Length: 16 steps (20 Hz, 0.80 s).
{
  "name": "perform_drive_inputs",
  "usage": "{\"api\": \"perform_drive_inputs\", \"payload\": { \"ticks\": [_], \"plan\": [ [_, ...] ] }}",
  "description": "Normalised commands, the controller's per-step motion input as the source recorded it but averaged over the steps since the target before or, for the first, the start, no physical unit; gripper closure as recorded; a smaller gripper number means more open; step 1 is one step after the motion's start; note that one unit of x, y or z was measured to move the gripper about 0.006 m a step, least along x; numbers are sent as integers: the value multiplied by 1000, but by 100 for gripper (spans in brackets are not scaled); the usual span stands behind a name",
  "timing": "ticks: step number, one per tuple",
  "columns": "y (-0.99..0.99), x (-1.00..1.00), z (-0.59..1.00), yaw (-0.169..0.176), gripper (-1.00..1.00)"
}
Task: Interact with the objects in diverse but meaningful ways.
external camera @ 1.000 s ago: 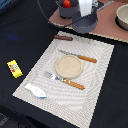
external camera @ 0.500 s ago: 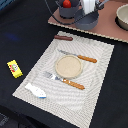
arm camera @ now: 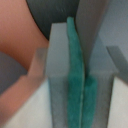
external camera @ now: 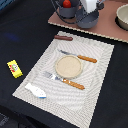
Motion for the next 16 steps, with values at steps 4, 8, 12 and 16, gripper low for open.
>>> {"api": "perform_drive_inputs", "payload": {
  "ticks": [4,8,12,16],
  "plan": [
    [618,561,263,81,100],
    [539,460,144,80,100],
    [508,407,76,82,100],
    [509,474,127,77,100]
  ]
}}
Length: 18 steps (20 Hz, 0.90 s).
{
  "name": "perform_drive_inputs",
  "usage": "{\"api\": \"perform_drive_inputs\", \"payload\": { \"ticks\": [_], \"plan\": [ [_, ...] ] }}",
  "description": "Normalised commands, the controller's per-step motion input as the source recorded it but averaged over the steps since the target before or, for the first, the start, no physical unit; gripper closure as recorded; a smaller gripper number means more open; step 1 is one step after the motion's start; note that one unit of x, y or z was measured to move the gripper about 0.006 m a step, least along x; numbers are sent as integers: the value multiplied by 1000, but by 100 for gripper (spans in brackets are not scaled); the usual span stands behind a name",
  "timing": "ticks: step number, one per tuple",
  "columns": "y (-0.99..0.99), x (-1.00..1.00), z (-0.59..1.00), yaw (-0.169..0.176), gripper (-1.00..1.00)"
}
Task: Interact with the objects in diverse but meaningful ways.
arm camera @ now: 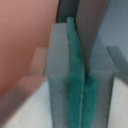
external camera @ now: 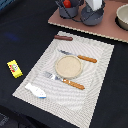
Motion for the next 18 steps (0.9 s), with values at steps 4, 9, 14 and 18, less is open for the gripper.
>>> {"api": "perform_drive_inputs", "payload": {
  "ticks": [4,9,14,18],
  "plan": [
    [531,489,178,77,100],
    [601,606,425,43,-100],
    [602,647,515,33,-100],
    [560,574,574,23,-100]
  ]
}}
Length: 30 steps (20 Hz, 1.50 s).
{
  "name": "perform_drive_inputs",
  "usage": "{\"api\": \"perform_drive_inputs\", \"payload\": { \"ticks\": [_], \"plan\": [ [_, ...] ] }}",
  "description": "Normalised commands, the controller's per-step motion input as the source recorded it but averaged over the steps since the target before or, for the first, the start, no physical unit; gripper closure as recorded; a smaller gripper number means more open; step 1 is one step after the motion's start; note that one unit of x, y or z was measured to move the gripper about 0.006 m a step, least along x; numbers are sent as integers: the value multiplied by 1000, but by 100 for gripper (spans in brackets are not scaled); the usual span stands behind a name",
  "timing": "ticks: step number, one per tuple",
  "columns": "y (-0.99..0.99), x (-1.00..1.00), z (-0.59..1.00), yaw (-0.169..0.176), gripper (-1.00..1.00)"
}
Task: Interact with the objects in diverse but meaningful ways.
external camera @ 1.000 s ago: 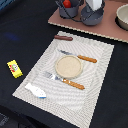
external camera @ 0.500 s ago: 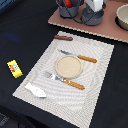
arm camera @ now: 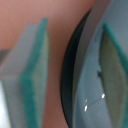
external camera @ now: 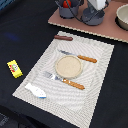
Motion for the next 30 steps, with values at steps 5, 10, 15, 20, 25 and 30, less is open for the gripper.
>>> {"api": "perform_drive_inputs", "payload": {
  "ticks": [5,10,15,20,25,30],
  "plan": [
    [510,489,697,22,-100],
    [418,283,941,21,-100],
    [301,126,977,10,-100],
    [10,190,797,0,-100],
    [-554,286,495,-28,-100],
    [-873,289,415,-10,-100]
  ]
}}
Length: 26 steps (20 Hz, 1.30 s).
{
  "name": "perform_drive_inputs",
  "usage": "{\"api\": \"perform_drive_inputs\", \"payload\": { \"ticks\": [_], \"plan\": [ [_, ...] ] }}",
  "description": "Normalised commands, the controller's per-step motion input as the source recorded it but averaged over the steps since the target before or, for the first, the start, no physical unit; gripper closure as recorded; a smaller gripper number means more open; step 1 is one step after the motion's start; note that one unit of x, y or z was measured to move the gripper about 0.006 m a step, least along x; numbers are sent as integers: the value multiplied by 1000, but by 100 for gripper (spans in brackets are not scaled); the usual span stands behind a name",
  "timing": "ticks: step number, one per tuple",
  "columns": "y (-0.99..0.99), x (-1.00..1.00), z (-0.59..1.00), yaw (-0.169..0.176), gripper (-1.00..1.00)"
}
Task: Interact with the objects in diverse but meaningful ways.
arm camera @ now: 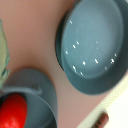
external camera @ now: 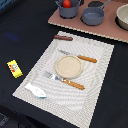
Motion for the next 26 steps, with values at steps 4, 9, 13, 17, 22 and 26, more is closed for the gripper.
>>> {"api": "perform_drive_inputs", "payload": {
  "ticks": [4,9,13,17,22,26],
  "plan": [
    [-908,246,353,-7,-100],
    [-890,94,183,-34,-100],
    [-875,26,79,-42,-100],
    [-795,-140,-75,-60,-100],
    [-694,-357,-298,-75,-100],
    [-624,-451,-504,-92,-100]
  ]
}}
